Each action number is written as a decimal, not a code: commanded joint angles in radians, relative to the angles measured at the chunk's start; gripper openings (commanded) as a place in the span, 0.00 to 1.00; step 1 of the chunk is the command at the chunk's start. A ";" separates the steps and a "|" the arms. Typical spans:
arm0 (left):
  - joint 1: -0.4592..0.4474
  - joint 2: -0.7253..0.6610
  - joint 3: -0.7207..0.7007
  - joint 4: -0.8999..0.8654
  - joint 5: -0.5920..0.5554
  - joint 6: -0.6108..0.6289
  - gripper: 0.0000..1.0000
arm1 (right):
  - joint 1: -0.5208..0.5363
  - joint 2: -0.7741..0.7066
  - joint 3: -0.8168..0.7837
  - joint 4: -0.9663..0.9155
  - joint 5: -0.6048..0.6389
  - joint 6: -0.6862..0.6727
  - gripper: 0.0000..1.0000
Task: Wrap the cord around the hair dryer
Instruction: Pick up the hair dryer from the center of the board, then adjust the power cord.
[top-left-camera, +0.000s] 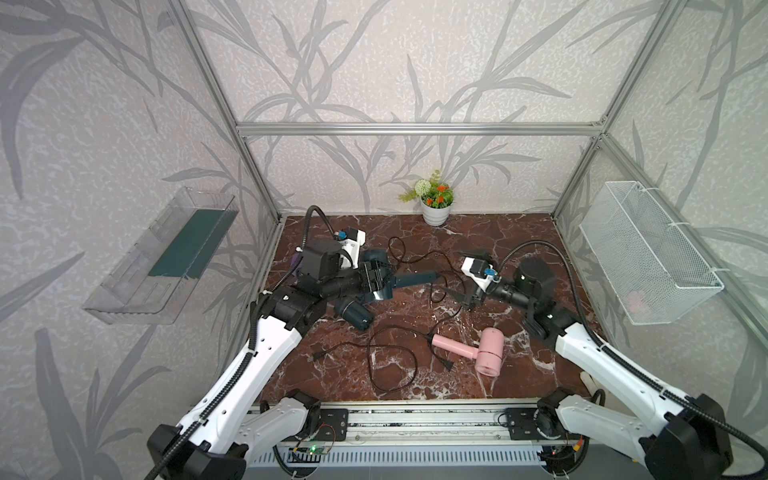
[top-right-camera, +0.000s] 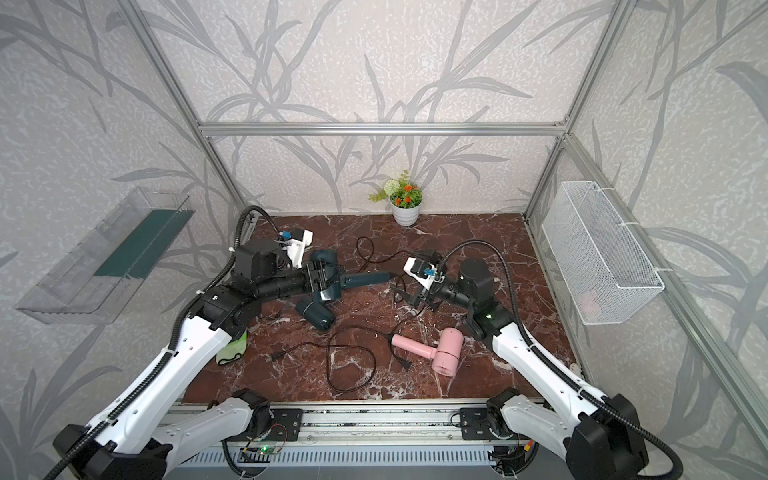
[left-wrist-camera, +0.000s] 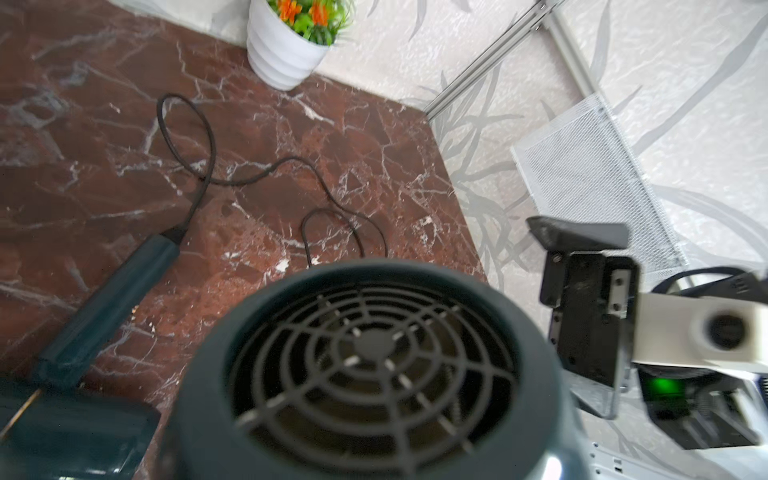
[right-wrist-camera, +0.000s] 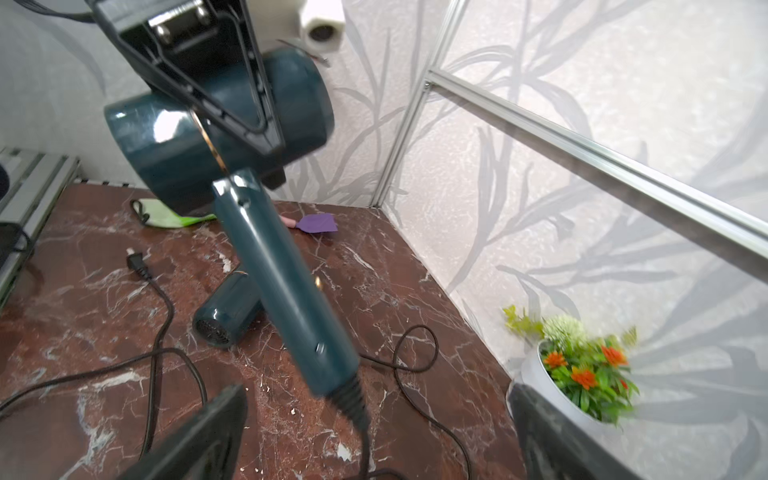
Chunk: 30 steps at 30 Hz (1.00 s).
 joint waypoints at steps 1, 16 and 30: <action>0.032 0.005 0.105 0.144 0.039 -0.063 0.00 | -0.039 -0.007 -0.162 0.294 -0.025 0.221 0.99; 0.087 0.269 0.814 0.005 0.121 -0.129 0.00 | -0.114 0.491 -0.222 1.039 0.124 0.254 0.99; 0.092 0.395 1.176 -0.149 0.076 -0.095 0.00 | -0.109 0.558 -0.180 0.986 0.006 0.407 0.97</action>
